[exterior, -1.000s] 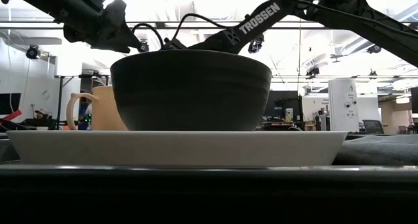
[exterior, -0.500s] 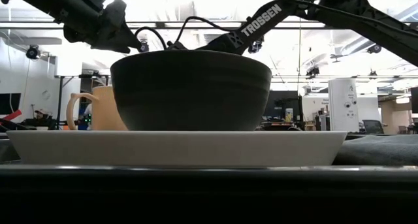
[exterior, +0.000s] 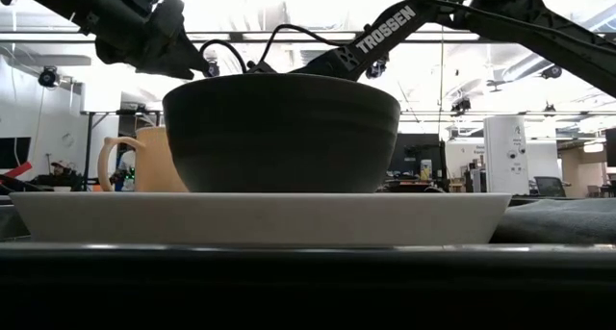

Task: Set up tray
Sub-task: Put the blue knife on the gray napkin to the right of the fork on the black tray

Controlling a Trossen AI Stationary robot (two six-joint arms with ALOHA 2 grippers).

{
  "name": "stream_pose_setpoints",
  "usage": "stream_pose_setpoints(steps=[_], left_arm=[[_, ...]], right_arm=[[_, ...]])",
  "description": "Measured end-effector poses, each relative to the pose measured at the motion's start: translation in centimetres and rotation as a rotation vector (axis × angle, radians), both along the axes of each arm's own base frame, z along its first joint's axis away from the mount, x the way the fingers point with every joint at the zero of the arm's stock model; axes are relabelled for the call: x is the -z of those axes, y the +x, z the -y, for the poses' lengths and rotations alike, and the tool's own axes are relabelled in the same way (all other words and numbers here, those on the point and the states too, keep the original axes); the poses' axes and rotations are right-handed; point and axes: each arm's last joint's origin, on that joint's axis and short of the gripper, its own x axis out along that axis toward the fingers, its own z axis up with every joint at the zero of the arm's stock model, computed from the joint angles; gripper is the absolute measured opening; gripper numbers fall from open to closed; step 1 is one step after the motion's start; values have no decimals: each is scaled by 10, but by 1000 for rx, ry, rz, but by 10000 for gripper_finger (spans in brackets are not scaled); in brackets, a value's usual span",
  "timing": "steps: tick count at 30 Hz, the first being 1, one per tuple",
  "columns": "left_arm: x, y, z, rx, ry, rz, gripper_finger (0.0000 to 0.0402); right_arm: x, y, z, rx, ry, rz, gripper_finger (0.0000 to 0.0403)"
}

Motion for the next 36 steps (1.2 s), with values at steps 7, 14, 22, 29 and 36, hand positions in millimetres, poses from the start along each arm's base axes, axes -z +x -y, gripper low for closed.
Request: stream_pose_setpoints(steps=[7, 14, 22, 29, 36], left_arm=[[-6, -5, -3, -124, 76, 19, 238], [-19, -17, -5, -82, 67, 64, 238], [-13, -28, -6, 6, -9, 12, 238], [-4, -50, -12, -53, -87, -32, 238], [1, -60, -15, -89, -79, -37, 238]], right_arm=[[1, -2, 0, -2, 3, -22, 106], [2, -2, 0, 17, -3, -31, 19], [-9, -5, 6, 56, 1, -20, 14], [-35, -13, 14, 145, -115, -42, 12], [-74, -29, 25, 305, -147, -67, 12]])
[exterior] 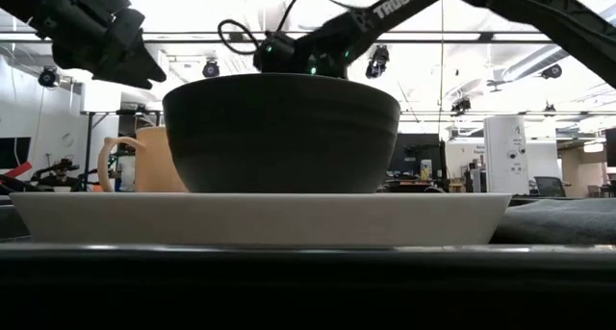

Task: Set up tray
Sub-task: Put the blue knife on the gray napkin to the right of the fork on the black tray

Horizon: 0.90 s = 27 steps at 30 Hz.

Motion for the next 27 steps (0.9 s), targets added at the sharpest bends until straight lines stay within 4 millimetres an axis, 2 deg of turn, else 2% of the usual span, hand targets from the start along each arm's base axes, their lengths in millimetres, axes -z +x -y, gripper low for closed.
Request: stream_pose_setpoints(steps=[3, 6, 11, 16, 22, 27], left_arm=[[3, -1, -1, -18, 14, -2, 238], [9, -1, -1, -44, 37, -13, 238], [17, -4, -3, -95, 90, -28, 238], [17, -4, -3, -103, 86, -14, 238], [17, -4, -3, -101, 86, -16, 238], [16, -4, -2, -61, 85, -50, 238]], right_arm=[[-19, -14, -2, 165, -30, -53, 11], [-38, -27, -15, 273, -47, -81, 11], [-50, -48, -58, 400, -40, -82, 11], [-63, -81, -107, 544, -28, 22, 11], [-64, -128, -173, 679, 42, 180, 11], [-46, -153, -211, 795, 105, 257, 11]])
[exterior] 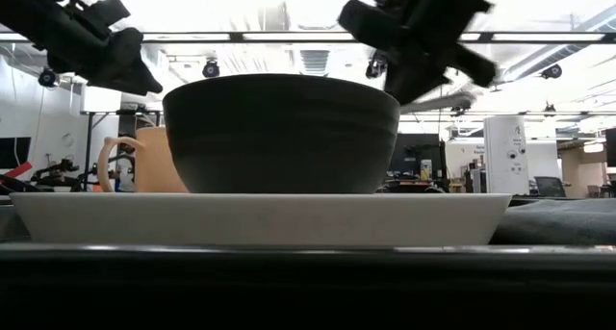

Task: Set up tray
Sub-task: Put the blue knife on the gray napkin to the right of the fork on the black tray

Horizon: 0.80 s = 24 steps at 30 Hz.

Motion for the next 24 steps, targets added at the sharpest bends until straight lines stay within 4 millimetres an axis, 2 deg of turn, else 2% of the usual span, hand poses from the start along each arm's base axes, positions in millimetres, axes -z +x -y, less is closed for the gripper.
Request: stream_pose_setpoints(steps=[6, 9, 24], left_arm=[[0, 0, 0, 27, 0, -33, 238], [1, 0, 0, 28, 1, -40, 238], [1, -2, 0, 26, 3, -52, 238]], right_arm=[[25, -10, -29, 131, 62, 31, 11], [30, -9, -43, 160, 81, 54, 11], [27, -15, -113, 277, 78, -7, 11]])
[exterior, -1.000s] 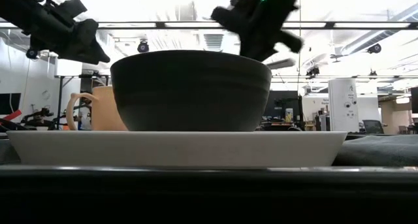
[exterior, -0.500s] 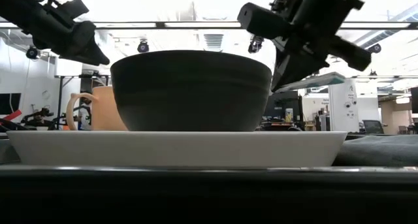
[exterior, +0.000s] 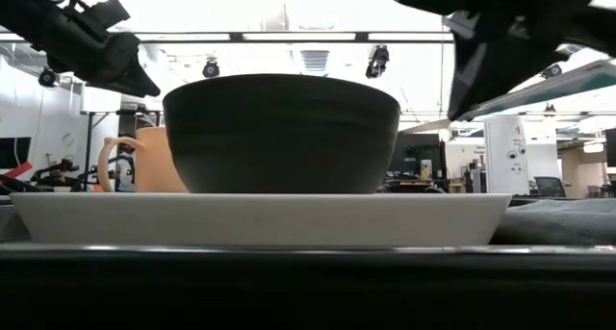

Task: Set up tray
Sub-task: Put the blue knife on the gray napkin to the right of the fork on the black tray

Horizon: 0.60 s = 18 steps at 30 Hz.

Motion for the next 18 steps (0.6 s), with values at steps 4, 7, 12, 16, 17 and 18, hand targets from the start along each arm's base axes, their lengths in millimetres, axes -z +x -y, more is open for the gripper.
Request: stream_pose_setpoints(steps=[4, 7, 12, 16, 17, 18], left_arm=[[0, 1, 0, -3, -3, 3, 238], [0, 1, 0, -8, -11, 15, 238], [0, 0, 0, -9, -14, 20, 238], [1, 0, 0, -9, -13, 15, 238], [2, 0, 0, -9, -12, 13, 238], [3, 0, 0, -9, -11, 11, 238]], right_arm=[[9, -2, -14, 47, -7, -22, 11], [23, 0, -22, 87, 28, -61, 11], [40, 3, -28, 116, 39, -108, 11], [43, 3, -29, 123, 48, -126, 11], [45, 3, -29, 126, 47, -133, 11], [47, 3, -29, 129, 46, -137, 11]])
